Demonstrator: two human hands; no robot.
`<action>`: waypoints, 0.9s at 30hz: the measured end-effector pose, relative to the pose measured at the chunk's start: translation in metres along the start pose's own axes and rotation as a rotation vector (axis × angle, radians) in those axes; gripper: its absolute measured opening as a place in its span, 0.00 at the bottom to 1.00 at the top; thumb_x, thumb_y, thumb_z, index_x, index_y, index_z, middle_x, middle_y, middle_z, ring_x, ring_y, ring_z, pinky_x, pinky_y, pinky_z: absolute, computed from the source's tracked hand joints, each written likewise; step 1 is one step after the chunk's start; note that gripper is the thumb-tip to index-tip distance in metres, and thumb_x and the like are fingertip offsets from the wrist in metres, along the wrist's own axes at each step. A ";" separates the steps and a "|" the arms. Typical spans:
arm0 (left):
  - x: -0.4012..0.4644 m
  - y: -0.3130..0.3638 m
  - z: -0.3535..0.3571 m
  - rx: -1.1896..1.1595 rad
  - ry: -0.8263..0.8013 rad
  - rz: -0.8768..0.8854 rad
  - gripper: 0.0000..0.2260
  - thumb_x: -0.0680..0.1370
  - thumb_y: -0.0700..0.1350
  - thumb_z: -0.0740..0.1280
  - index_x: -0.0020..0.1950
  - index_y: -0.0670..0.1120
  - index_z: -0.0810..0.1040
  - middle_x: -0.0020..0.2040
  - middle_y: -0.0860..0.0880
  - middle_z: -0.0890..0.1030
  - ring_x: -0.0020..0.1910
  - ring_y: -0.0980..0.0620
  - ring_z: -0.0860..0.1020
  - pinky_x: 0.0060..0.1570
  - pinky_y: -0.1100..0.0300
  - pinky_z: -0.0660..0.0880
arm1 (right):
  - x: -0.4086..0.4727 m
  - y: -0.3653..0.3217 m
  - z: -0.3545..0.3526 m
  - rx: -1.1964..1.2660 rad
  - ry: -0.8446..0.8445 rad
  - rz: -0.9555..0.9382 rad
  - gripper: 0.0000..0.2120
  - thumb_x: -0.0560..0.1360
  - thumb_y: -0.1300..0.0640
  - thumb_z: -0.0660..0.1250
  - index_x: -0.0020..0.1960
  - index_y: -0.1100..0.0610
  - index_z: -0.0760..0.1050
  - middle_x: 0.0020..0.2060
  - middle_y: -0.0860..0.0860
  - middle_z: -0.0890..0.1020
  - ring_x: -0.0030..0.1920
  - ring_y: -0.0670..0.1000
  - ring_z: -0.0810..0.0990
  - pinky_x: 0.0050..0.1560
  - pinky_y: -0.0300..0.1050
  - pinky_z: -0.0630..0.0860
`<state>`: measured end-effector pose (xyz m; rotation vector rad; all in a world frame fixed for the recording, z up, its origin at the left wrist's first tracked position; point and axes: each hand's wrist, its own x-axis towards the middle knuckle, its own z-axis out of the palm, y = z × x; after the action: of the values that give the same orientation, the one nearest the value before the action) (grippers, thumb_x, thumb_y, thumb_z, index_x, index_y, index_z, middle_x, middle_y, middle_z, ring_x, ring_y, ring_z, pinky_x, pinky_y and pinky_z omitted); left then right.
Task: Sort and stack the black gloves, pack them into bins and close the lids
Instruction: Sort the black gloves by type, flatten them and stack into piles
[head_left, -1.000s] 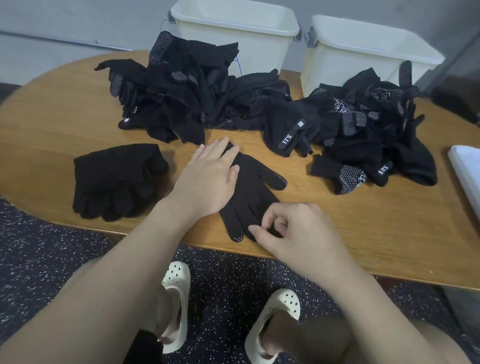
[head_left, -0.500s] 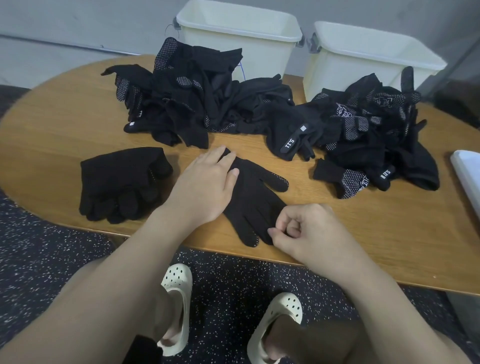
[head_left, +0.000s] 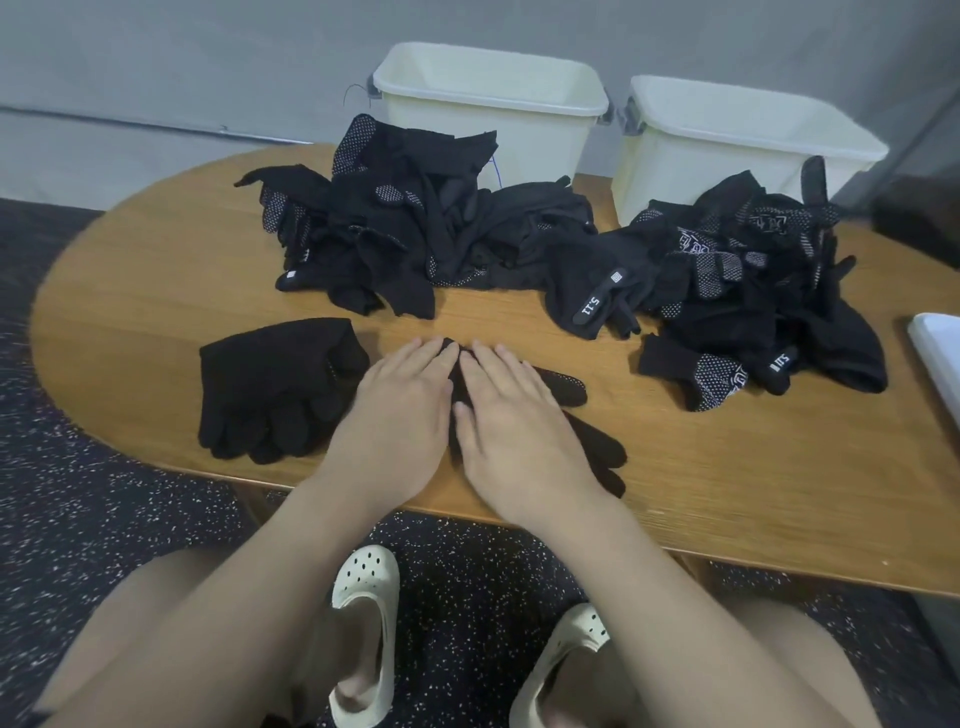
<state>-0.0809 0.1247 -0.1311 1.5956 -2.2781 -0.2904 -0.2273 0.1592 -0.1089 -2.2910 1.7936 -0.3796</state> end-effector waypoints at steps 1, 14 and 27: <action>0.000 0.000 0.000 0.003 -0.010 -0.002 0.21 0.87 0.44 0.52 0.81 0.44 0.64 0.81 0.45 0.65 0.82 0.46 0.60 0.80 0.46 0.58 | 0.003 -0.001 0.004 -0.029 -0.013 -0.007 0.27 0.87 0.49 0.46 0.84 0.55 0.49 0.84 0.50 0.51 0.83 0.49 0.45 0.82 0.45 0.39; 0.000 0.004 -0.004 0.034 -0.053 -0.040 0.22 0.88 0.45 0.48 0.84 0.45 0.54 0.84 0.48 0.55 0.84 0.50 0.50 0.81 0.55 0.43 | -0.030 0.040 -0.012 -0.138 -0.133 0.120 0.32 0.85 0.38 0.38 0.83 0.51 0.36 0.82 0.45 0.37 0.80 0.43 0.33 0.81 0.45 0.35; 0.011 0.019 -0.032 -0.141 -0.042 -0.322 0.24 0.79 0.58 0.70 0.68 0.42 0.76 0.60 0.45 0.77 0.61 0.44 0.76 0.62 0.48 0.75 | -0.046 0.056 -0.024 -0.067 -0.081 0.133 0.38 0.80 0.30 0.39 0.84 0.49 0.41 0.82 0.43 0.40 0.81 0.41 0.36 0.82 0.48 0.38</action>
<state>-0.0884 0.1223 -0.0928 1.8909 -1.9729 -0.5561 -0.2969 0.1904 -0.1071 -2.1808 1.9312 -0.2041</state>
